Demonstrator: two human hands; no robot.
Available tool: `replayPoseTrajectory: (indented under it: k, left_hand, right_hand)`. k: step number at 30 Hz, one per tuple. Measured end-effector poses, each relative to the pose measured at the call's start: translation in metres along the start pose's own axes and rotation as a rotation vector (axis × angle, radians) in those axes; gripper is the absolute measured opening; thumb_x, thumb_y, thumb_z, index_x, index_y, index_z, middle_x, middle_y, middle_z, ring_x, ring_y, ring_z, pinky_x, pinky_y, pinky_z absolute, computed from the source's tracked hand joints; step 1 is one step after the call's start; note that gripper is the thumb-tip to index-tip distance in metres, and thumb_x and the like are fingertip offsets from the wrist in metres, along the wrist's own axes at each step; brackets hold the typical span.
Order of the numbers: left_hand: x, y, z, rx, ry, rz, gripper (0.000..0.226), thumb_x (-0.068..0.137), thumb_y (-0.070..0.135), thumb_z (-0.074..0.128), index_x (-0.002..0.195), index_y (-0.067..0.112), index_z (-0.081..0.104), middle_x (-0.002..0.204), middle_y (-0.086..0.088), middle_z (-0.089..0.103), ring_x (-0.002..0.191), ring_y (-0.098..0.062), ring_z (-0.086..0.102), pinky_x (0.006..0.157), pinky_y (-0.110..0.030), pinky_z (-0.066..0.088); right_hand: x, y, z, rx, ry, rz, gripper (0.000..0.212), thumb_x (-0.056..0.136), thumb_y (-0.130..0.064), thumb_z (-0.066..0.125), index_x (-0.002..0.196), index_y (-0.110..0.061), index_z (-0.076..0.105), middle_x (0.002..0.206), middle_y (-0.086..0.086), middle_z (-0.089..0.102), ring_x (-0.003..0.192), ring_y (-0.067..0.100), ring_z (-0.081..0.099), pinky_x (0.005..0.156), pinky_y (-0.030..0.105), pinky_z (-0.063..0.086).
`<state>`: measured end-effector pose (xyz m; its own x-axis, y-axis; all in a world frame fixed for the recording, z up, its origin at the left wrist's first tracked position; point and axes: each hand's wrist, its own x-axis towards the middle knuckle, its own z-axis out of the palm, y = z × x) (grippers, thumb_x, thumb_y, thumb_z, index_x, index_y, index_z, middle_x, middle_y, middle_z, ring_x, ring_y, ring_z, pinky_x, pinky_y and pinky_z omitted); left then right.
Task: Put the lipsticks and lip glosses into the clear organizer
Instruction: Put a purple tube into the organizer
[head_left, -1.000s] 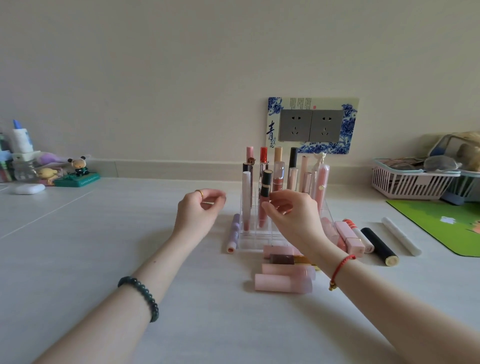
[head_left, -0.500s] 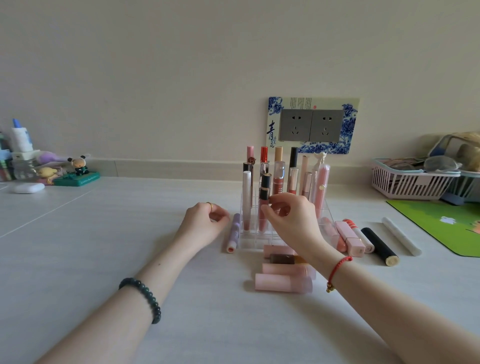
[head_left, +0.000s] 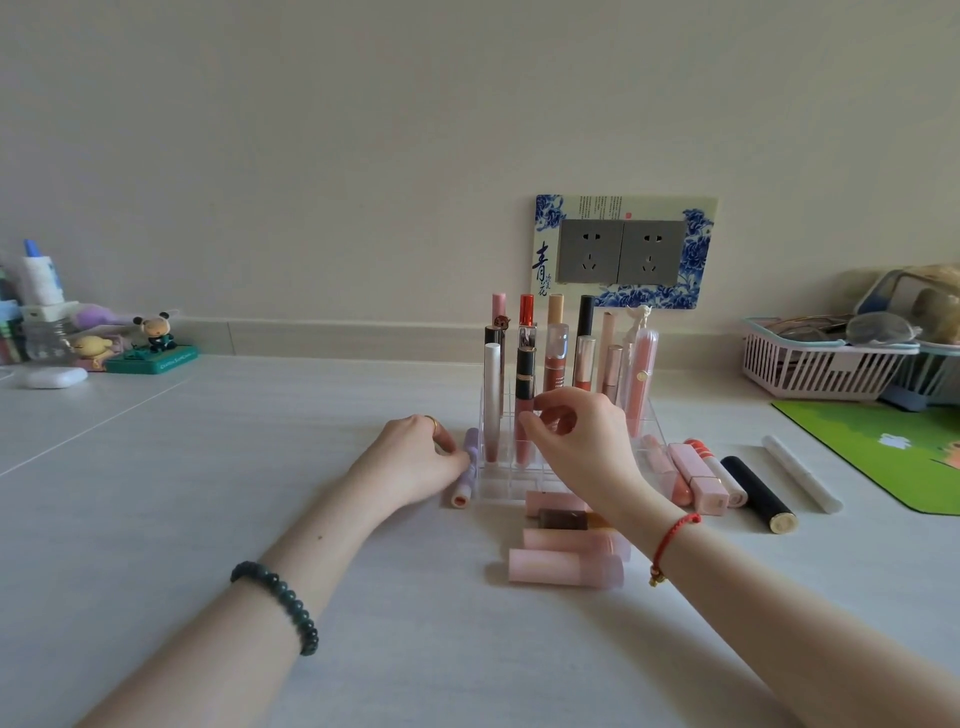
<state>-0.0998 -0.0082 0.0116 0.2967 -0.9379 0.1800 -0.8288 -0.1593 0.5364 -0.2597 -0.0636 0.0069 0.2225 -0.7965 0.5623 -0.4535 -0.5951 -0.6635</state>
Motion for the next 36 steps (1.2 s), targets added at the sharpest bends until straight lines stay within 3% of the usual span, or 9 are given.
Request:
replayPoseTrajectory:
  k: [9,12,16,18,23,27,32,34,36]
  left_hand:
    - [-0.001,0.001,0.003,0.124,-0.059,-0.035,0.046,0.076,0.046,0.056,0.109,0.014,0.058,0.100,-0.003,0.058,0.092,-0.020,0.056,0.077,-0.027,0.046]
    - [-0.004,0.004,0.001,0.130,-0.068,-0.023,0.034,0.077,0.044,0.055,0.094,0.015,0.060,0.092,-0.007,0.060,0.086,-0.024,0.055,0.078,-0.032,0.048]
    - [-0.006,0.006,0.001,0.125,-0.090,-0.004,0.031,0.082,0.043,0.050,0.065,0.017,0.056,0.073,-0.006,0.061,0.078,-0.025,0.054,0.070,-0.030,0.045]
    - [-0.002,0.002,0.002,0.129,-0.087,0.008,0.036,0.083,0.043,0.049,0.070,0.012,0.063,0.071,-0.008,0.068,0.082,-0.026,0.060,0.065,-0.028,0.044]
    - [0.011,-0.017,0.004,0.157,-0.072,-0.022,0.031,0.077,0.045,0.049,0.067,0.015,0.051,0.066,-0.005,0.052,0.062,-0.020,0.043,0.058,-0.029,0.035]
    - [0.009,-0.016,-0.004,0.189,-0.041,-0.061,0.057,0.082,0.061,0.040,0.058,0.011,0.049,0.055,-0.008,0.047,0.052,-0.025,0.040,0.052,-0.026,0.034]
    - [0.013,-0.029,-0.028,-0.155,0.036,-0.073,0.056,0.063,0.069,0.049,0.055,0.013,0.054,0.056,-0.009,0.054,0.050,-0.023,0.053,0.061,-0.028,0.047]
    - [0.022,-0.034,-0.033,-0.368,0.167,-0.025,0.038,0.071,0.053,0.056,0.060,0.016,0.059,0.058,-0.007,0.056,0.049,-0.013,0.056,0.065,-0.029,0.051]
    - [0.026,-0.031,-0.036,-0.619,0.295,0.061,0.014,0.086,0.024,0.057,0.089,0.013,0.065,0.070,0.000,0.060,0.047,0.002,0.056,0.058,-0.020,0.052]
  right_hand:
    - [0.000,0.002,-0.002,0.000,0.013,-0.005,0.024,0.082,-0.021,0.061,0.105,-0.011,0.064,0.082,-0.005,0.060,0.067,-0.003,0.051,0.060,0.003,0.040]
    - [0.000,0.004,-0.006,0.011,0.045,0.001,0.024,0.082,-0.021,0.062,0.104,-0.012,0.064,0.081,-0.005,0.061,0.066,-0.003,0.052,0.057,0.002,0.041]
    - [0.000,0.005,-0.011,0.041,0.057,0.019,0.022,0.081,-0.022,0.062,0.100,-0.011,0.065,0.079,-0.003,0.064,0.070,0.004,0.058,0.068,0.016,0.049]
    - [-0.001,0.005,-0.013,0.054,0.067,0.023,0.021,0.081,-0.023,0.062,0.099,-0.012,0.065,0.078,-0.002,0.066,0.068,0.006,0.059,0.069,0.019,0.051]
    - [-0.004,0.004,-0.020,0.046,0.080,0.021,0.019,0.082,-0.020,0.061,0.100,-0.013,0.065,0.074,-0.006,0.060,0.063,0.001,0.053,0.055,0.002,0.042]
    - [-0.007,0.005,-0.024,0.047,0.077,0.020,0.019,0.082,-0.019,0.061,0.099,-0.013,0.065,0.074,-0.004,0.062,0.064,0.004,0.054,0.056,0.007,0.045]
    - [-0.008,0.005,-0.031,0.080,0.090,0.007,0.017,0.082,-0.015,0.061,0.097,-0.011,0.065,0.072,-0.003,0.063,0.061,0.006,0.055,0.056,0.003,0.044]
    - [-0.007,0.003,-0.035,0.113,0.093,-0.006,0.017,0.082,-0.015,0.061,0.098,-0.012,0.065,0.073,0.002,0.066,0.064,0.013,0.059,0.058,0.009,0.047]
    - [-0.007,0.000,-0.039,0.149,0.098,-0.028,0.015,0.082,-0.015,0.061,0.096,-0.014,0.065,0.075,0.004,0.067,0.068,0.017,0.061,0.061,0.017,0.050]
